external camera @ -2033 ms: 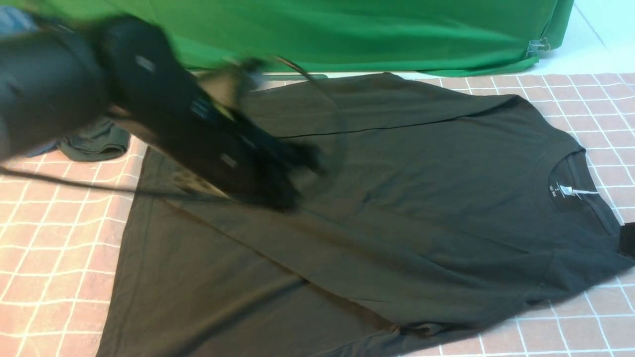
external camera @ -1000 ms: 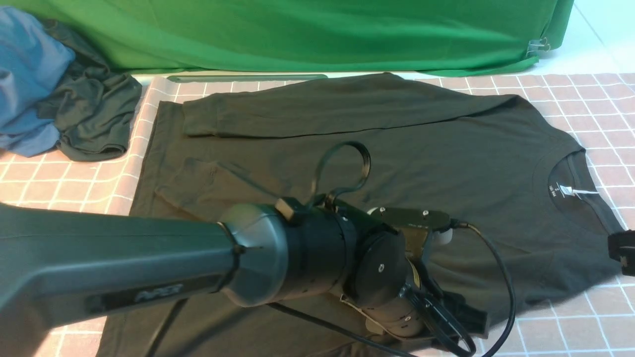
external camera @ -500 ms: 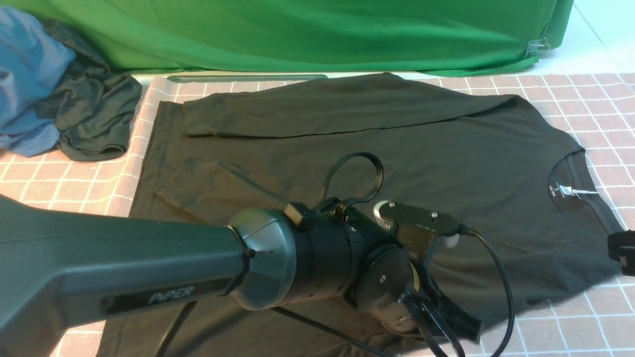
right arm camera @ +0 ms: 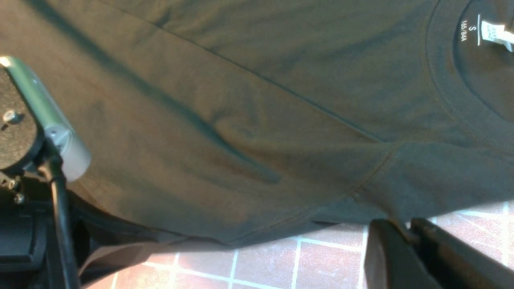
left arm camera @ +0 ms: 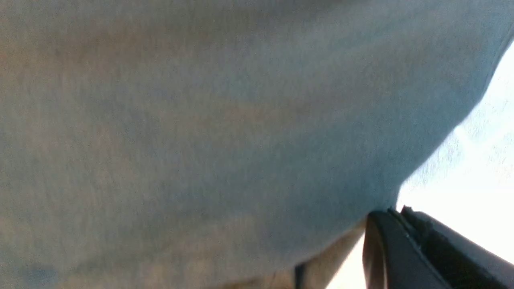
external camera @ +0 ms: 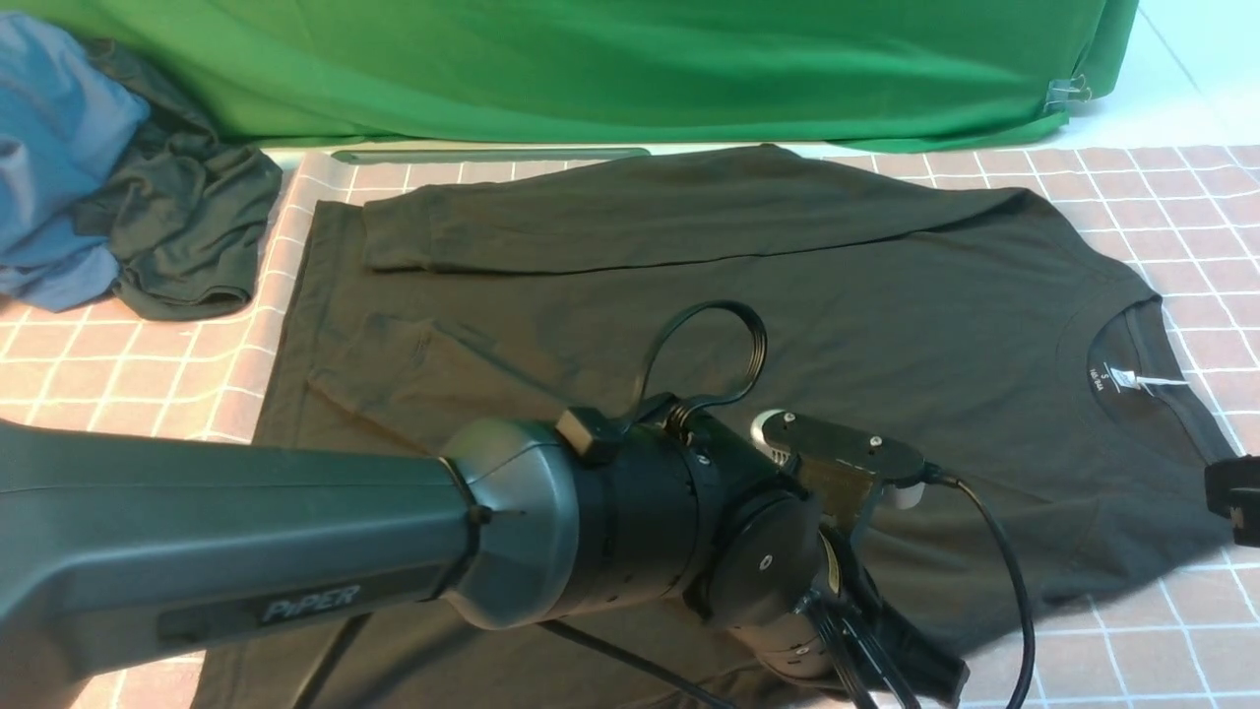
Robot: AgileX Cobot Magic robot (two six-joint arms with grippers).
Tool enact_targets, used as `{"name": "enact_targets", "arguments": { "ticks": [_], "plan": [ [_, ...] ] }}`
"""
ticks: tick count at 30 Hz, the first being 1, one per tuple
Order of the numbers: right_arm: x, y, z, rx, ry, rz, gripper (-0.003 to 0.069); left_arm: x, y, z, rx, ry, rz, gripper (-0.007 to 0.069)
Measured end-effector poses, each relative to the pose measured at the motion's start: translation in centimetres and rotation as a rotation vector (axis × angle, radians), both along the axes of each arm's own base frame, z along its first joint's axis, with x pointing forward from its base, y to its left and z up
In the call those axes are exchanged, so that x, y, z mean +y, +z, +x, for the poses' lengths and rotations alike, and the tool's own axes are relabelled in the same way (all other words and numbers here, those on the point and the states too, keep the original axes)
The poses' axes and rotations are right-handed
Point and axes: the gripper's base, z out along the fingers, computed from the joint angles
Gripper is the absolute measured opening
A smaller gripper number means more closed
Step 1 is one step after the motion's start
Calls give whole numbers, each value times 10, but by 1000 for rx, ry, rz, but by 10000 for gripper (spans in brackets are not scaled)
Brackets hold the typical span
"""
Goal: Fold a long-sleeved shirt over a pink coffee tablecloth.
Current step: 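Grab the top left corner of the dark shirt with the left gripper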
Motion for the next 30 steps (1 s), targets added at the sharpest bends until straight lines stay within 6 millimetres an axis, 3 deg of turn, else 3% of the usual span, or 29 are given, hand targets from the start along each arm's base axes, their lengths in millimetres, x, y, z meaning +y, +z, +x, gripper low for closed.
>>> {"name": "enact_targets", "arguments": {
  "ticks": [3, 10, 15, 17, 20, 26, 30],
  "plan": [
    [0, 0, 0, 0, 0, 0, 108, -2, 2, 2, -26, 4, -27, 78],
    [0, 0, 0, 0, 0, 0, 110, -5, -6, 5, -43, 7, -38, 340],
    [0, 0, 0, -1, 0, 0, 117, -6, -15, 7, -52, -13, -10, 408],
    [0, 0, 0, -1, 0, 0, 122, -6, -15, 8, -69, -25, -6, 405],
    [0, 0, 0, -1, 0, 0, 126, -6, -19, 10, -96, -52, 15, 335],
    [0, 0, 0, -1, -1, 1, 131, -6, -21, 11, -115, -80, 35, 60],
    [0, 0, 0, -1, -1, 1, 132, -4, -15, 8, -84, -57, 24, 44]
  ]
}}
